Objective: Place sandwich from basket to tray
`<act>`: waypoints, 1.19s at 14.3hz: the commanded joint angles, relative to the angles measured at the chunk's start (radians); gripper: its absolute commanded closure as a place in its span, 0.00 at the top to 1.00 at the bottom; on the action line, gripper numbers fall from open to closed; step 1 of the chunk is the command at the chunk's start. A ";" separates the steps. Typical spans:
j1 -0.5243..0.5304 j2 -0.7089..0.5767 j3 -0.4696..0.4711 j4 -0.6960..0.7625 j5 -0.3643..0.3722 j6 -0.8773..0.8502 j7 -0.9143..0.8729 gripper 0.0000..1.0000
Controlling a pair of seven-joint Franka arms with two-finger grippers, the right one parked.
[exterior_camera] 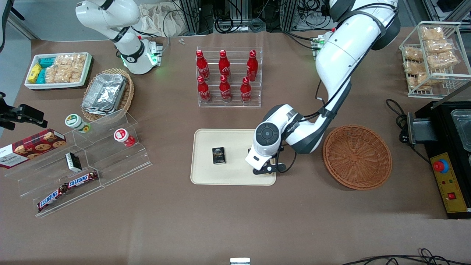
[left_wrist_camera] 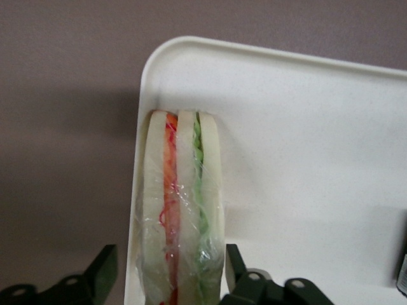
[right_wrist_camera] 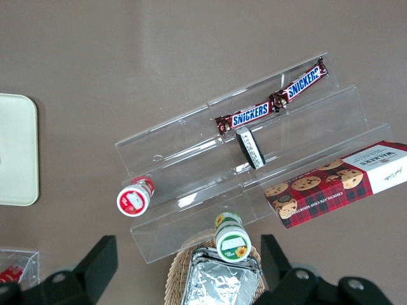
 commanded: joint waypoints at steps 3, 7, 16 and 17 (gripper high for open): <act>0.052 -0.099 -0.004 0.047 -0.094 -0.120 -0.010 1.00; 0.112 -0.198 -0.002 0.049 -0.189 -0.171 0.005 1.00; 0.233 -0.381 0.033 0.042 -0.206 -0.315 0.223 1.00; 0.229 -0.404 0.077 0.039 -0.211 -0.318 0.261 1.00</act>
